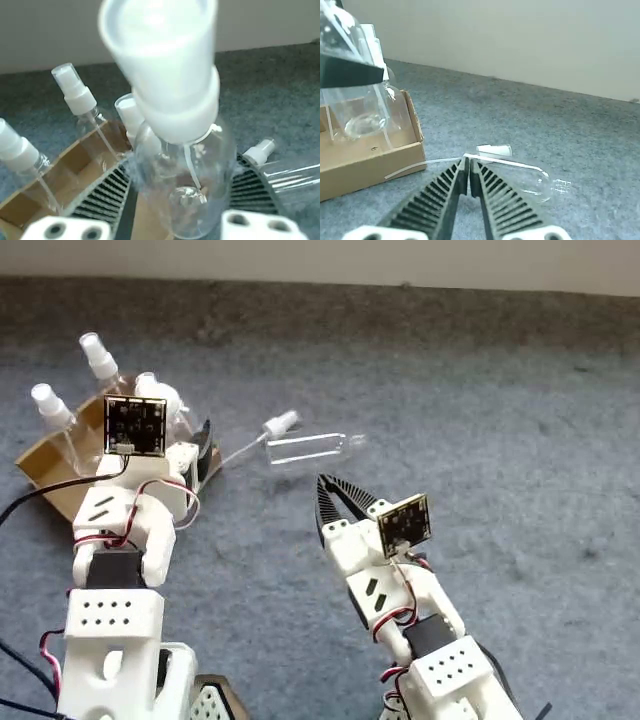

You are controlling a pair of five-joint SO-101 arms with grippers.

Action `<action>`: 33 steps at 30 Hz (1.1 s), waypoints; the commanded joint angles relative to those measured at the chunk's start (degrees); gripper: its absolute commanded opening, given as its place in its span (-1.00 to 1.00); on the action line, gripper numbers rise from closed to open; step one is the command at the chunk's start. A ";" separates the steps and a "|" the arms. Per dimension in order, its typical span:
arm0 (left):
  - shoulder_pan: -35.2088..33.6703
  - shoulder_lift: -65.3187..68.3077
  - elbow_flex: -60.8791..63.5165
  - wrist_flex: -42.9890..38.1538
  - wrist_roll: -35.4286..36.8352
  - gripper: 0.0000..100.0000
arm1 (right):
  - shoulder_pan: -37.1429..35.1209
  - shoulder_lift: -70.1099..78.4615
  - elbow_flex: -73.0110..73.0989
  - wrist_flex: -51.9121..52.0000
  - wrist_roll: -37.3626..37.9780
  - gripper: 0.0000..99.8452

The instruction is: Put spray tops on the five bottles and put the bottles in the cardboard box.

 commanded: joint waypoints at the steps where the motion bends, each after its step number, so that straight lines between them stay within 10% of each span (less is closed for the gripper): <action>1: -3.03 -4.53 0.92 3.34 -0.09 -0.78 | 0.92 -0.48 9.63 0.13 0.62 -0.99; 15: -10.68 -32.13 16.75 3.78 -0.44 -0.77 | 0.92 -0.40 9.63 0.13 0.62 -0.99; 33: -17.36 -0.84 4.09 -4.48 -0.53 -0.77 | 0.92 -0.48 9.63 2.86 0.62 -0.99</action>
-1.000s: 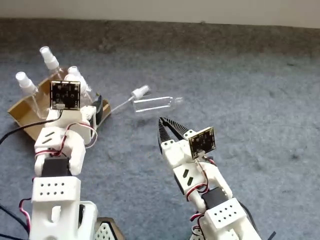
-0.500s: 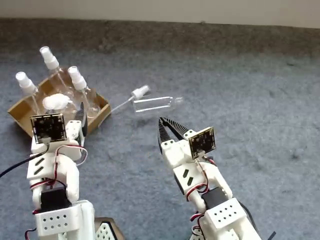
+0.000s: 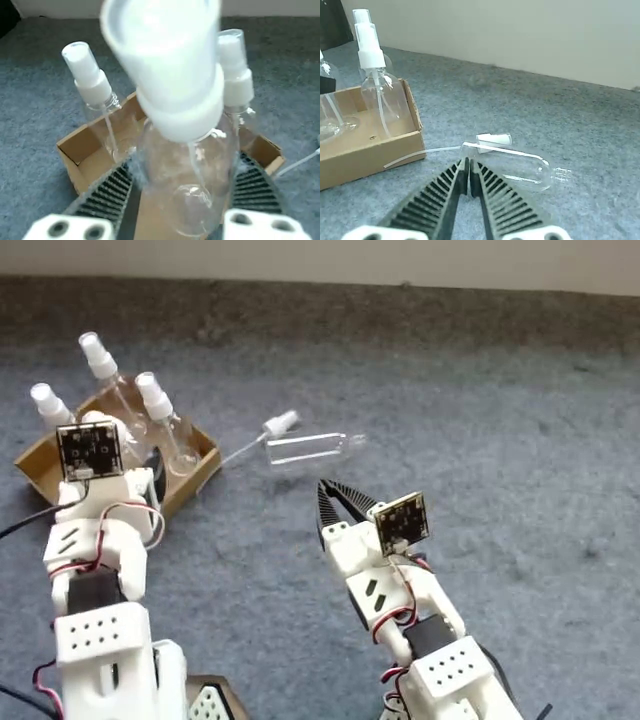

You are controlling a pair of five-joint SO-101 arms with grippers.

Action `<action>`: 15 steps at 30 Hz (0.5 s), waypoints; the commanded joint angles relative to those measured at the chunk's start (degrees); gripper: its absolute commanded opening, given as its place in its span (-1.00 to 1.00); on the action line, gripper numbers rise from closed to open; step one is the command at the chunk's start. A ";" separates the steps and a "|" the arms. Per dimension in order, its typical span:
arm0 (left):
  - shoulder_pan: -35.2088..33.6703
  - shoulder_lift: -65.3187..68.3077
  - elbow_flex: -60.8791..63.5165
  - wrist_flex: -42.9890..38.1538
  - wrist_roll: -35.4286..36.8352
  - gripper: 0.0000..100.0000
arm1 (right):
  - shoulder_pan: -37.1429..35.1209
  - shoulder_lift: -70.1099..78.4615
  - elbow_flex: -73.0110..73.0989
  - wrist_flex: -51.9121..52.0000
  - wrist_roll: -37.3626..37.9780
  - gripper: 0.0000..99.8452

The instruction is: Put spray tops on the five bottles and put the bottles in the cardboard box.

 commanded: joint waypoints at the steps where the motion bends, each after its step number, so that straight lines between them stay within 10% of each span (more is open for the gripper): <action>1: -4.53 6.64 -3.91 -8.00 -0.53 -0.77 | 0.92 -0.48 9.63 0.22 0.62 -0.99; 15: -4.97 23.87 -4.18 -22.33 -0.53 -0.77 | 0.92 -0.48 9.63 0.22 0.62 -0.99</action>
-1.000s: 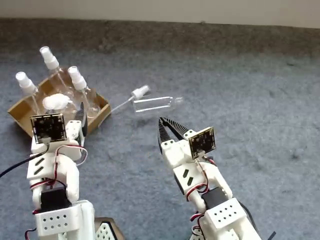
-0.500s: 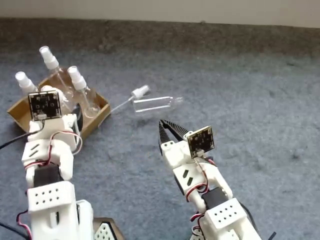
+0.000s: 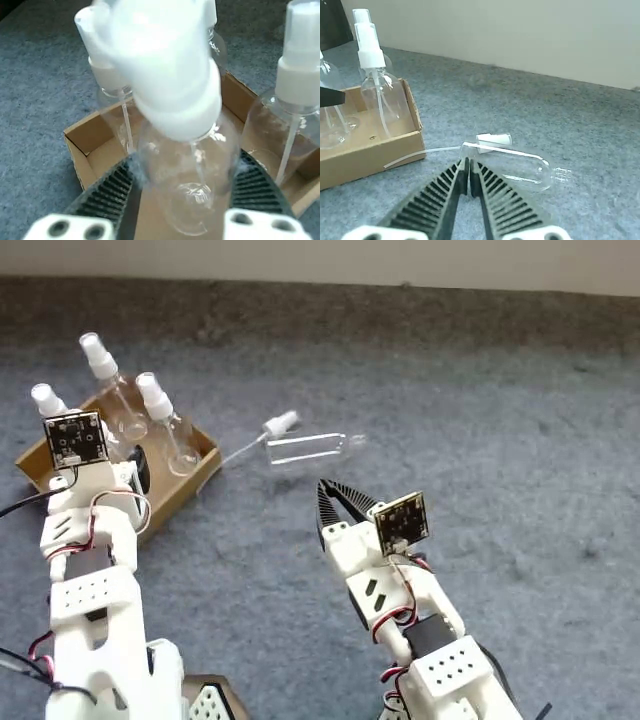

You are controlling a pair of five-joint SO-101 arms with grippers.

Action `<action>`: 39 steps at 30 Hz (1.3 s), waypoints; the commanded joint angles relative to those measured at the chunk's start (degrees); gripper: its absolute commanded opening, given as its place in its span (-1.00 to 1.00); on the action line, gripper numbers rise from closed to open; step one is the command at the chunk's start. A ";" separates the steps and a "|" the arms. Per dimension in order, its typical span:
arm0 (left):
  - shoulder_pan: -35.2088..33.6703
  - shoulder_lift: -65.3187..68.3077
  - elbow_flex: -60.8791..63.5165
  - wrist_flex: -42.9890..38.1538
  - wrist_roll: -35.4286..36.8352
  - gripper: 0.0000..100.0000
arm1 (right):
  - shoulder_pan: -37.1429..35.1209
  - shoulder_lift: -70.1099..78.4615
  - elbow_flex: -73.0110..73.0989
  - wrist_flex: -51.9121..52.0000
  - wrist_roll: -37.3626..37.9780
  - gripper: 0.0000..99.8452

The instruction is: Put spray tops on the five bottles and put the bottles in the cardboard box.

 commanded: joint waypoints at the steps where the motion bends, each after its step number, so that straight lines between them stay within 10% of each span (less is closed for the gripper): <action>1: -0.75 5.49 -4.18 -6.86 -0.53 -0.77 | 0.92 -0.48 9.63 0.22 0.62 -0.99; 25: -0.84 25.71 -5.05 -29.63 -0.53 -0.77 | 0.92 -0.40 9.63 0.31 0.62 -0.99; 39: -0.84 31.78 -7.60 -29.89 -0.53 -0.77 | 0.92 -0.40 9.63 0.31 0.62 -0.99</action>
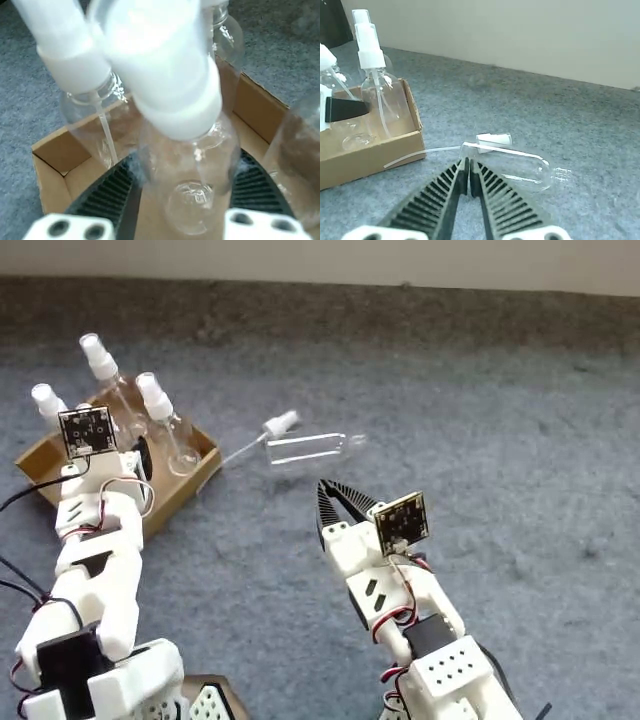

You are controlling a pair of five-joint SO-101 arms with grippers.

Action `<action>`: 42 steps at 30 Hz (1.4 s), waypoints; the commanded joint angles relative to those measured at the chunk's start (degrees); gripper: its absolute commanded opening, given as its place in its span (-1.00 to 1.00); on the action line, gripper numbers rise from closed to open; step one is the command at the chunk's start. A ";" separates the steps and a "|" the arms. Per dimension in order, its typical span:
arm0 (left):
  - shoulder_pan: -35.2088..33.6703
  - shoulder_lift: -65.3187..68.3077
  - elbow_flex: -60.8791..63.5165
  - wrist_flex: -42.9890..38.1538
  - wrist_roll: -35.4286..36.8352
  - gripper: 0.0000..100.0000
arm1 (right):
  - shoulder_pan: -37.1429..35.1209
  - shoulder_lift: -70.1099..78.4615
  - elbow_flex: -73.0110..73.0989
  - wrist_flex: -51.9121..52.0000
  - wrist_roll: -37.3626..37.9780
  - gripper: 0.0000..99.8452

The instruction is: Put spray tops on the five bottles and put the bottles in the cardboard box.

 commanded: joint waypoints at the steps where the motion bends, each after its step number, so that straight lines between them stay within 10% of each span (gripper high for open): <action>1: -0.75 -0.22 -2.86 -0.97 -0.53 -0.77 | 0.92 -0.40 9.63 0.31 0.62 -0.99; 42: -2.42 -0.66 1.80 -1.14 -0.44 -0.50 | 0.92 -0.31 9.63 0.31 0.62 -0.99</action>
